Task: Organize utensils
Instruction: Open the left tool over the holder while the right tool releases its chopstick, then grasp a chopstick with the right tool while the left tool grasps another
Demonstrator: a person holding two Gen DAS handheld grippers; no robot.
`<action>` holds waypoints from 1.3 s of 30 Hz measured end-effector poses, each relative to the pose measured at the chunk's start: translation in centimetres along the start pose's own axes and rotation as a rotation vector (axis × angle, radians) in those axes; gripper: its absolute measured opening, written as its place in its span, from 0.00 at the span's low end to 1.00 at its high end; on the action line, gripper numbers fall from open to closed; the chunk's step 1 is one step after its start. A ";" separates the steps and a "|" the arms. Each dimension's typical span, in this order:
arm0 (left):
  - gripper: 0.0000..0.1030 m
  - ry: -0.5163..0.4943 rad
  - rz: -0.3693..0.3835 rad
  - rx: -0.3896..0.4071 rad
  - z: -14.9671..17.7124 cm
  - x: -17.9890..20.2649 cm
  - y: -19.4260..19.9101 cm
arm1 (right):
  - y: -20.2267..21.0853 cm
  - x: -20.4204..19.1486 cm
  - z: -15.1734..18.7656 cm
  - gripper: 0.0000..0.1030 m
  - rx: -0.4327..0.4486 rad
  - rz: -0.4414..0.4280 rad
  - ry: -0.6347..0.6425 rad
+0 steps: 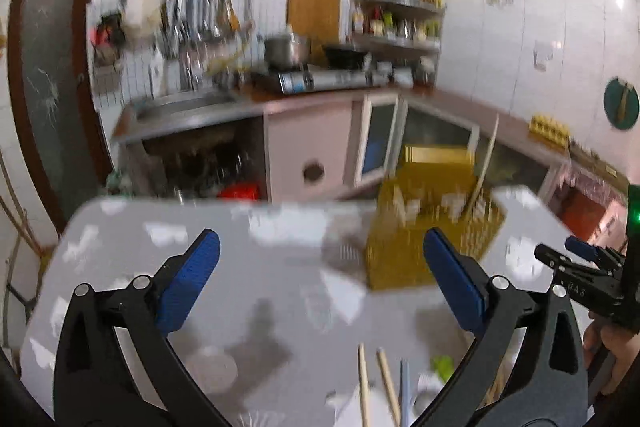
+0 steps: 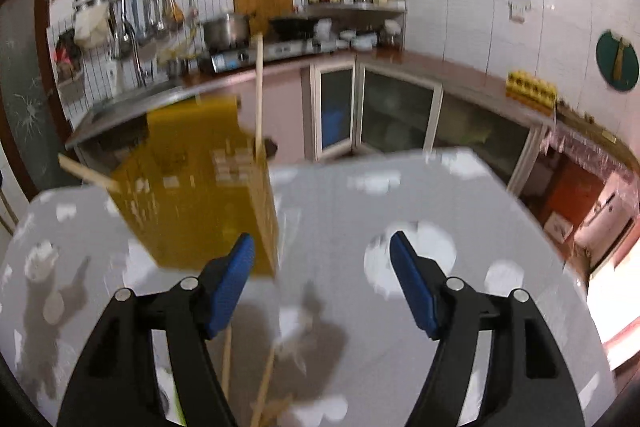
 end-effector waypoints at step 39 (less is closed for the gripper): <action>0.75 -0.080 -0.099 -0.390 14.7 0.6 -8.8 | -3.8 -2.9 9.1 0.66 -0.169 0.045 0.027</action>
Point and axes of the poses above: each gripper's, at about its wrist camera, not at the fingertips, and y roughly against the way its jaws point, x to its right, z to its underside, the point moved 7 cm from there along -y, roughly the way its jaws point, and after that the axes turned 7 degrees about y, right-handed, at the moved point
